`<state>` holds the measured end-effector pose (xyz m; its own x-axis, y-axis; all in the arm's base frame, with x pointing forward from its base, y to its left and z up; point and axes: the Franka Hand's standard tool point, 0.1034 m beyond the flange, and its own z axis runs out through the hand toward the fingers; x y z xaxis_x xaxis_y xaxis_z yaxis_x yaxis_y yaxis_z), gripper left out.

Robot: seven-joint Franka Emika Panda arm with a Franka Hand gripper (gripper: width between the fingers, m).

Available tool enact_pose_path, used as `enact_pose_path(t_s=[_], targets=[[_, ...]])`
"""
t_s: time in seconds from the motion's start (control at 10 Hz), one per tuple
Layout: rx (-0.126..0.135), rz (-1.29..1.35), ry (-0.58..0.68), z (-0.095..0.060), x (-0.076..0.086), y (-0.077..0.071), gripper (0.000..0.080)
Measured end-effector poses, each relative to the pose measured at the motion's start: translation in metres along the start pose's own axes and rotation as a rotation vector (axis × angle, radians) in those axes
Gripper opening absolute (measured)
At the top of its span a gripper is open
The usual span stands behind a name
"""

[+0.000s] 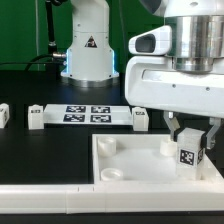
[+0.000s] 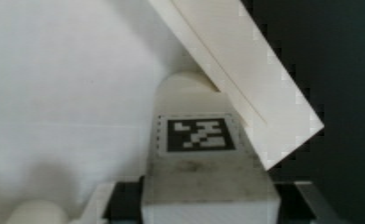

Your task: Assemble square table

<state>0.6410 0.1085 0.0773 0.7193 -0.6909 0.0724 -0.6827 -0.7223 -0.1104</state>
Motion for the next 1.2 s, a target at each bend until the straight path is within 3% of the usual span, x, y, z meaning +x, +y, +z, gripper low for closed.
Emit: enact_pose_path(t_s=[0.5,0.7,0.8,0.9,1.2], targets=[[-0.013,0.405,-0.008,0.0002,-0.0053,-0.0009,0.0288],[-0.012,0.36,-0.007,0.0006,-0.0053,-0.0008,0.0323],[-0.011,0.355,-0.007,0.0006,-0.0054,-0.0012,0.0503],[0.003,0.219,0.003,0.0007,-0.0025,-0.0001,0.0607],[-0.005,-0.056,0.001,0.0013,-0.0027,0.0009,0.0648]])
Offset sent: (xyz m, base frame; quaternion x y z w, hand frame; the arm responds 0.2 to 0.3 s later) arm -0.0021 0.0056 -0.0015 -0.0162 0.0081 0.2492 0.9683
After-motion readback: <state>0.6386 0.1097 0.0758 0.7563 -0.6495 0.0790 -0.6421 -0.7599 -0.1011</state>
